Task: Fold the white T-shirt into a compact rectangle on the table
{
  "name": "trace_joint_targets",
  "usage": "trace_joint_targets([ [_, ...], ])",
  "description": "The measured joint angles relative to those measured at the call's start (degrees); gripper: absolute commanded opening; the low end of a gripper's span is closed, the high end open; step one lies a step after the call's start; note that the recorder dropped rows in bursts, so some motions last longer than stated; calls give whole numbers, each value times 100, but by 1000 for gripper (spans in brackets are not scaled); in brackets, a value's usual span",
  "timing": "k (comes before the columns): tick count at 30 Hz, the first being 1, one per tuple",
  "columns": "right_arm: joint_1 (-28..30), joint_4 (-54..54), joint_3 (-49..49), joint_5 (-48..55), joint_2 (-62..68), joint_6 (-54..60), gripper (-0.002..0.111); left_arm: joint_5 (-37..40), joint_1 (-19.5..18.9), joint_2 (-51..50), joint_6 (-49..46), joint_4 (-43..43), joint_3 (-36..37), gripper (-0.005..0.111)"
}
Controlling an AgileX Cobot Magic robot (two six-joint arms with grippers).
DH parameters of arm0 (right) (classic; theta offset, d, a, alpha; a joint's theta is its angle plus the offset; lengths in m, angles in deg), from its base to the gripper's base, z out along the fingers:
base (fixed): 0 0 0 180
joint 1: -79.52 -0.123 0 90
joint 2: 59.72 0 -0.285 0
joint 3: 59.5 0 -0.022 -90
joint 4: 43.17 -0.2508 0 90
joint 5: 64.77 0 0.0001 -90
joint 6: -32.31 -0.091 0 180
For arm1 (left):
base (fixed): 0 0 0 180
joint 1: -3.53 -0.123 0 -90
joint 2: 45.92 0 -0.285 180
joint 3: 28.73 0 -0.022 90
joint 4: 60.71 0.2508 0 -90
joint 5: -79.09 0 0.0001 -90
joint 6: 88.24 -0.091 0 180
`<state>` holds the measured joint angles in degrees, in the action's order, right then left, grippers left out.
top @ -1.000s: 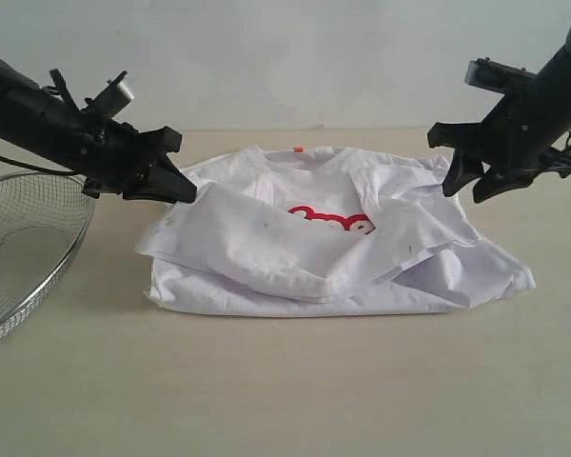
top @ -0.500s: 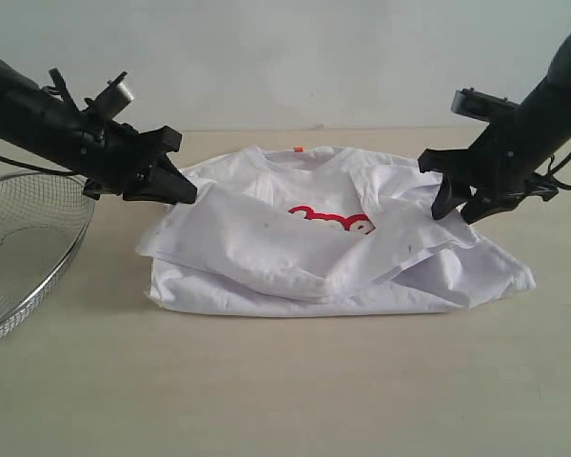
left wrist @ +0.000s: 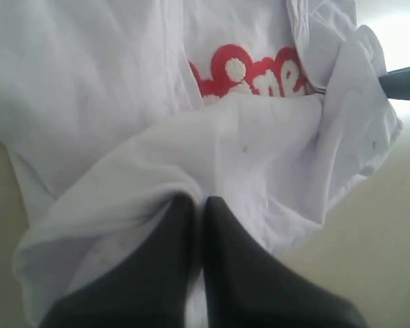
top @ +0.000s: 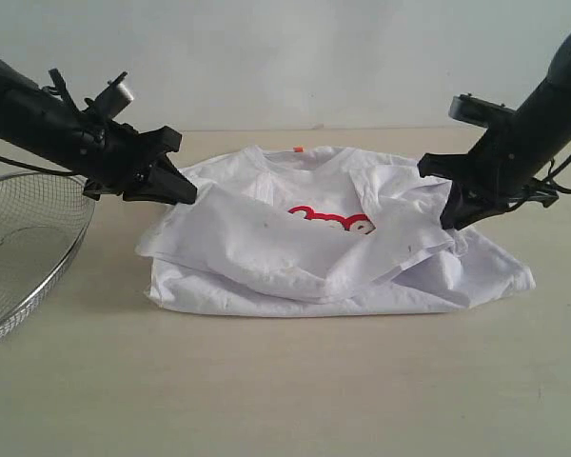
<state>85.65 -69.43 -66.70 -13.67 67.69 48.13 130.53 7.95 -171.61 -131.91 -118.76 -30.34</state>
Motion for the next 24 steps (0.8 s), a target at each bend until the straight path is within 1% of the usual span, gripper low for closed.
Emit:
trace_joint_targets([
  [3, 0, 0, 0, 9, 0, -15, 0, 10, 0, 0, 0, 0, 0, 5],
  [6, 0, -269, 0, -21, 0, -15, 0, 10, 0, 0, 0, 0, 0, 5],
  [10, 0, -604, 0, -360, -128, -43, 0, 10, -38, 0, 11, 14, -70, 5],
  [17, 0, -701, 0, -822, -194, -254, 0, -50, -147, 0, 95, -20, -373, 5],
  [24, 21, -704, 0, -1129, -203, -475, 0, -191, -183, 0, 130, -59, -506, 5],
])
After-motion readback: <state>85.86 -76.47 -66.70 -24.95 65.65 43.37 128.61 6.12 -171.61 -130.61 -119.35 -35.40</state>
